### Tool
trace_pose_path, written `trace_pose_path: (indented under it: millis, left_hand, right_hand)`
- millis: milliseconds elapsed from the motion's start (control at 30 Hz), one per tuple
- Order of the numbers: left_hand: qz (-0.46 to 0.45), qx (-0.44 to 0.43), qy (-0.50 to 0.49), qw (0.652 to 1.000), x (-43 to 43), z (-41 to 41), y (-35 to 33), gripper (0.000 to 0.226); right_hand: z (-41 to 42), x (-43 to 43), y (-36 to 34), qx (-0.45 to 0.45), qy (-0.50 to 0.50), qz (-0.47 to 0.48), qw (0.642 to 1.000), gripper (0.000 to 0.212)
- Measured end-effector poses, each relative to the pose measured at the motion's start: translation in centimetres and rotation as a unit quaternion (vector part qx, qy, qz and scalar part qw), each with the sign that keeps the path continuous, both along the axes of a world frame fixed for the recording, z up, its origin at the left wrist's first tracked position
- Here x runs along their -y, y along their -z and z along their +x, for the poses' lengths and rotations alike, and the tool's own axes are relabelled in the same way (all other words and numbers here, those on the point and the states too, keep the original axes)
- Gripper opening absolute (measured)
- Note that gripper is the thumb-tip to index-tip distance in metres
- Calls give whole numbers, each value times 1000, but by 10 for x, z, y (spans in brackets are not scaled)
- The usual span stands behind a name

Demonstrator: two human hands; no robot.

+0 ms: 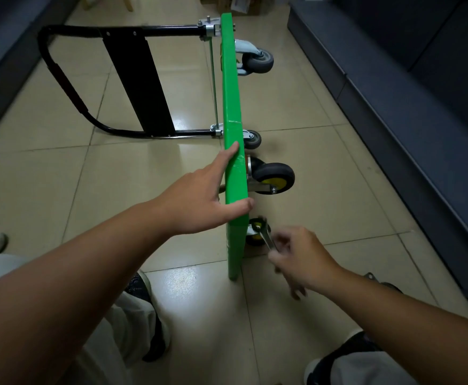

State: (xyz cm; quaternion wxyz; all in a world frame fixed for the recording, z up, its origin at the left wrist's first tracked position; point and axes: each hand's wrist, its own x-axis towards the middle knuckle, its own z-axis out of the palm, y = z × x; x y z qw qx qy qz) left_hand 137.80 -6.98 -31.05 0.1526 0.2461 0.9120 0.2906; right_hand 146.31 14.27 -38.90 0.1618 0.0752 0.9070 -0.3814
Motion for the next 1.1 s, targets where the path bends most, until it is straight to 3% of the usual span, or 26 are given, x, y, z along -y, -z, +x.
trace_pose_path:
  millis: [100,267,467,700,867,1000,1100]
  left_hand:
    - [2,3,1,1000,1,0,0,98]
    - [0,3,3,1000,1,-1,0,100]
    - [-3,14,3,1000,1,-2,-1,107]
    - [9,24,-3,1000,3,-3,2,88]
    - [0,24,-2,1000,4,-1,2,92]
    - [8,23,-5,1000,2,-2,2,93]
    - [15,16,-6,1000,2,-2,4,90]
  right_hand:
    - [8,-8,-15,102,23,7,994,7]
    - [-24,14,-69,-7,157,-146,977,14]
    - [-48,36,-106,32,157,-215,963,21]
    - [-46,31,-105,60,99,-285,952,15]
    - [-34,32,-70,-21,35,-241,970,25]
    - [-37,34,-31,-79,41,-180,980,33]
    - [-46,41,-10,-122,57,-160,978,25]
